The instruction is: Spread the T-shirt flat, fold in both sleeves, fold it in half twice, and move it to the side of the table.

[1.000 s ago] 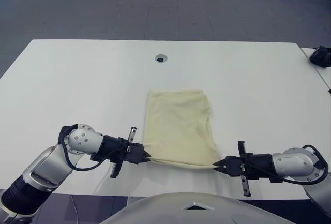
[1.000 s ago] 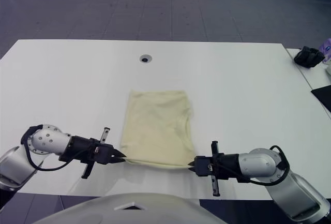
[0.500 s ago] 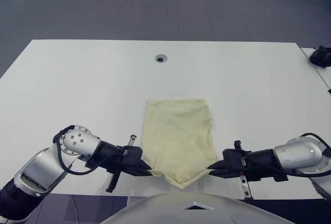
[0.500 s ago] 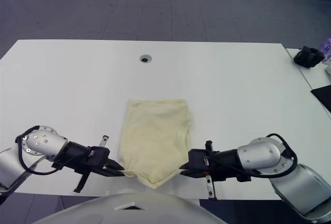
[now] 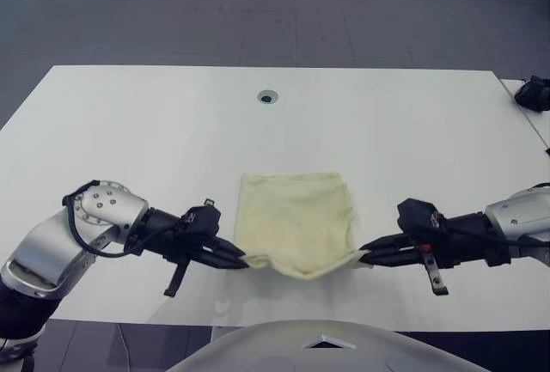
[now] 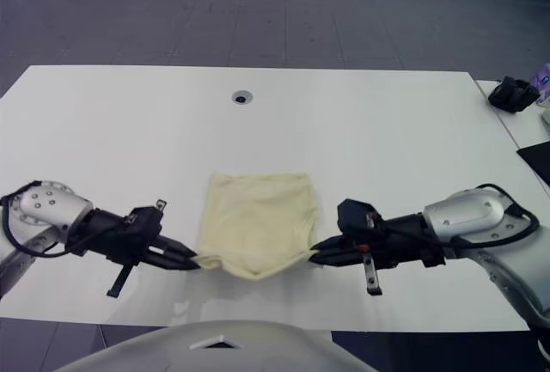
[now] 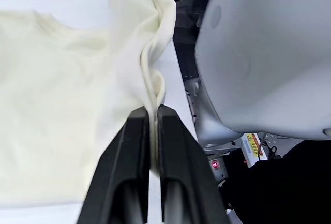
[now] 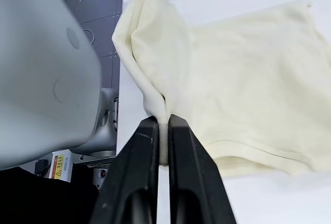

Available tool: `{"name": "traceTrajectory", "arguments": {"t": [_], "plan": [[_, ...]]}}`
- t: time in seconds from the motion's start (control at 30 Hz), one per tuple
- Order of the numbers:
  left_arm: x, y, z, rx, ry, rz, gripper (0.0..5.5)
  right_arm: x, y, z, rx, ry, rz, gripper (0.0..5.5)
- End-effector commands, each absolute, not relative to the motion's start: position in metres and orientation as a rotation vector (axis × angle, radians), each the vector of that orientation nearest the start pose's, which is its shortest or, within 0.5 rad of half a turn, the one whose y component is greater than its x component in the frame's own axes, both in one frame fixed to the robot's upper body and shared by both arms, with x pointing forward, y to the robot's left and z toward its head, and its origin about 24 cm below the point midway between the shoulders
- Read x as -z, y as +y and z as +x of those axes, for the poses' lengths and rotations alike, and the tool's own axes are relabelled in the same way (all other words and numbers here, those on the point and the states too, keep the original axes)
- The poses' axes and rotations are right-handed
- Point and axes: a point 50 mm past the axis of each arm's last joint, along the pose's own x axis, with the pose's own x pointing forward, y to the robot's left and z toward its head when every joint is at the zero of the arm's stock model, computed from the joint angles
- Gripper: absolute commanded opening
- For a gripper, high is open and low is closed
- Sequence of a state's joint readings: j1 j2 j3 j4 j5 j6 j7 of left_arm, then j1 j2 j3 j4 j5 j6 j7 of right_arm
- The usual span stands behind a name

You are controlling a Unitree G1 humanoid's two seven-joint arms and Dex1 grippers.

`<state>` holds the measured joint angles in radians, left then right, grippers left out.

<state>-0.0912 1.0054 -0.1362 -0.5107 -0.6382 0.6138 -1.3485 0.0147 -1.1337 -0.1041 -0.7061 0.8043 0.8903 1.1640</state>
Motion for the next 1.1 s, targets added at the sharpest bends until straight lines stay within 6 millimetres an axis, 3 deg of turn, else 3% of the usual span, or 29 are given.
{"name": "traceTrajectory", "arguments": {"t": [0.03,0.2,0.43,0.77,1.1], "plan": [[-0.143,0.189,0.211,1.607,0.547,0.167,0.05,-0.162,-0.201,0.189,-1.403,0.648,-0.221,0.06],[-0.148,0.194,0.236,1.577,0.543,0.13,0.05,-0.149,-0.21,0.22,-1.374,0.641,-0.192,0.06],[-0.151,0.184,0.268,1.552,0.516,0.101,0.05,-0.134,-0.217,0.257,-1.338,0.631,-0.193,0.05],[-0.158,0.186,0.297,1.489,0.487,0.125,0.05,-0.126,-0.217,0.286,-1.317,0.615,-0.209,0.05],[-0.137,0.181,0.321,1.466,0.564,0.163,0.05,-0.103,-0.209,0.311,-1.274,0.645,-0.216,0.05]]}}
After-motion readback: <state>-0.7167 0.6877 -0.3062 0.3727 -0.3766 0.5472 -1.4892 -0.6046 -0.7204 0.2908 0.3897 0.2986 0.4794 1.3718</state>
